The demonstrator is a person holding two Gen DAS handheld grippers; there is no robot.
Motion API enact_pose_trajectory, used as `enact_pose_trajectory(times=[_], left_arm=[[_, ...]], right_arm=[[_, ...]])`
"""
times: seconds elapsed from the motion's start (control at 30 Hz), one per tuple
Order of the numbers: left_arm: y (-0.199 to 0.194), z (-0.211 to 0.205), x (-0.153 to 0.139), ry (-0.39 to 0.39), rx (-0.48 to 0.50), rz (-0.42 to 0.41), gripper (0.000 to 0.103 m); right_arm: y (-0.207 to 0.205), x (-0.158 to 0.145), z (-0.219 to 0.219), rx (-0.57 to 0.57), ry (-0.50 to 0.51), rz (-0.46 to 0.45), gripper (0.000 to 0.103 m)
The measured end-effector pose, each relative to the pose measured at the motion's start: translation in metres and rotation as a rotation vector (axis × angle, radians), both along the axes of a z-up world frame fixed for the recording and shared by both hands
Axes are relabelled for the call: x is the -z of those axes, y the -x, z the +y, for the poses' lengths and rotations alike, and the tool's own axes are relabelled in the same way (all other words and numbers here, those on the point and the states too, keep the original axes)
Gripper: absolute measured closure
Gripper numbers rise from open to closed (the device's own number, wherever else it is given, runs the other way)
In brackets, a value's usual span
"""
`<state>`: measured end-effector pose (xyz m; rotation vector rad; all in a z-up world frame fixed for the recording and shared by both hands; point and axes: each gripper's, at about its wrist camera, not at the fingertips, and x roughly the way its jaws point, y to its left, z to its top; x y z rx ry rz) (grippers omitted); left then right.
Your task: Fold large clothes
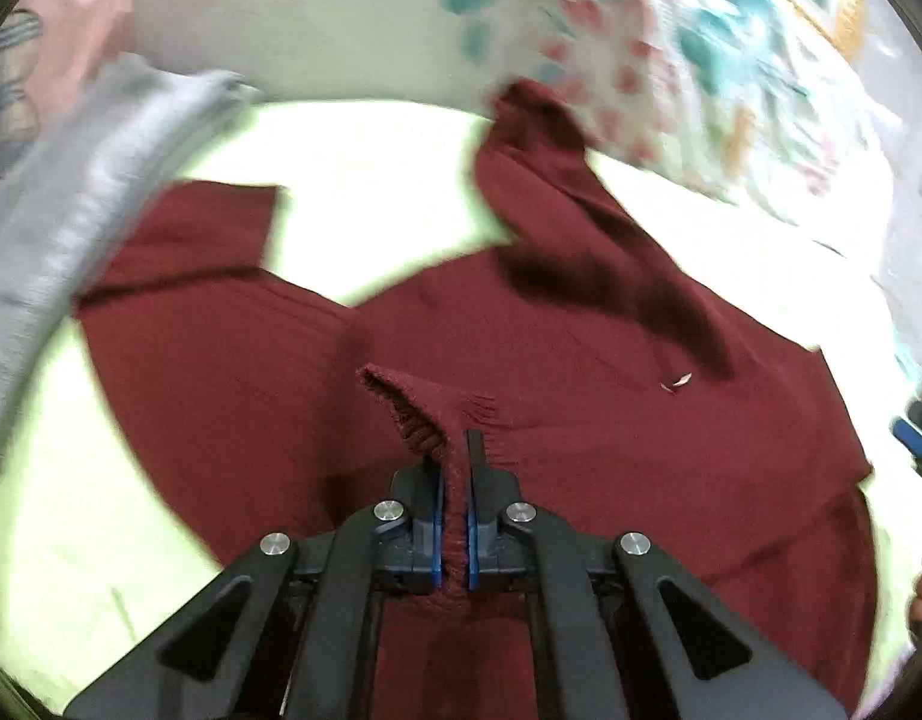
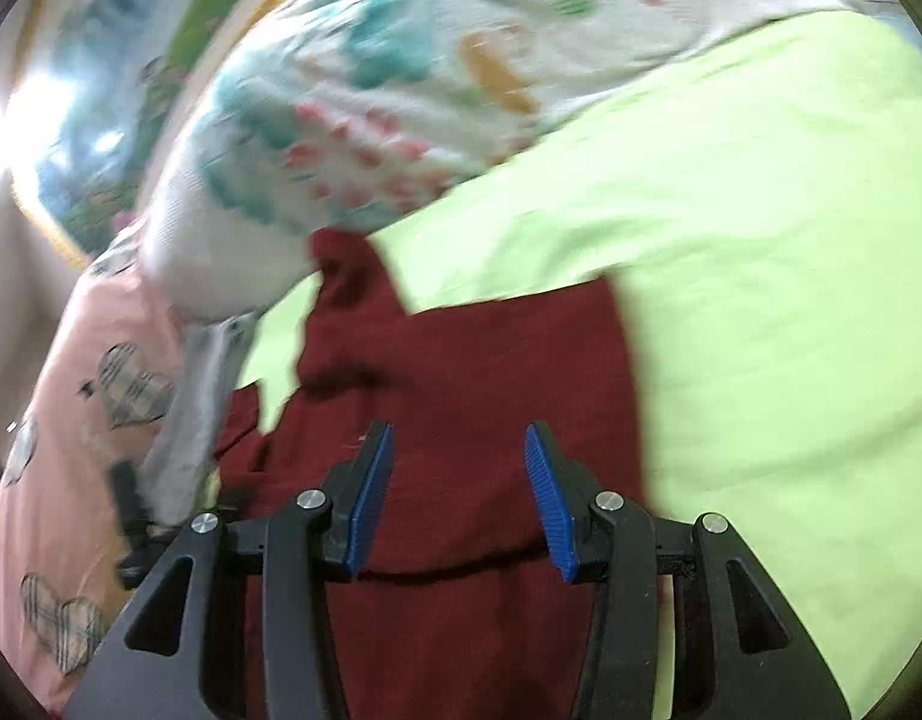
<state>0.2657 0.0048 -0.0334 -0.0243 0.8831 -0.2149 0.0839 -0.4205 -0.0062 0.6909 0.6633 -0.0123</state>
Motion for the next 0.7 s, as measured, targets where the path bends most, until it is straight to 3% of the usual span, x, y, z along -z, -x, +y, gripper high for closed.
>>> enact_pose_trajectory(times=[0.07,0.17,0.33,0.37,0.4,0.43,0.57,0.7], left_arm=[[-0.012,0.011,0.005,-0.027,-0.038,0.017,0.1],[-0.019,0.021,0.014,0.0,-0.06,0.05,0.1],[-0.014,0.017,0.024,-0.021,-0.061,0.069,0.1],[-0.013,0.017,0.023,-0.025,-0.057,0.07,0.1],[-0.012,0.015,0.022,-0.025,-0.048,0.071,0.1],[-0.01,0.014,0.019,-0.026,-0.04,0.067,0.1],[-0.008,0.002,0.008,-0.007,0.011,0.046,0.099],[-0.015,-0.013,0.02,-0.054,0.019,0.062,0.099]], right_arm=[[-0.007,0.001,-0.011,0.017,0.011,0.023,0.055],[-0.032,0.011,-0.018,-0.001,0.012,0.082,0.055],[-0.082,0.043,-0.009,-0.065,0.046,0.203,0.055],[-0.088,0.051,-0.009,-0.076,0.04,0.22,0.058],[-0.093,0.057,-0.007,-0.103,0.021,0.221,0.07],[-0.093,0.058,-0.007,-0.113,0.013,0.219,0.095],[-0.073,0.04,-0.021,-0.03,0.063,0.165,0.097],[-0.077,0.052,-0.02,-0.026,0.087,0.241,0.094]])
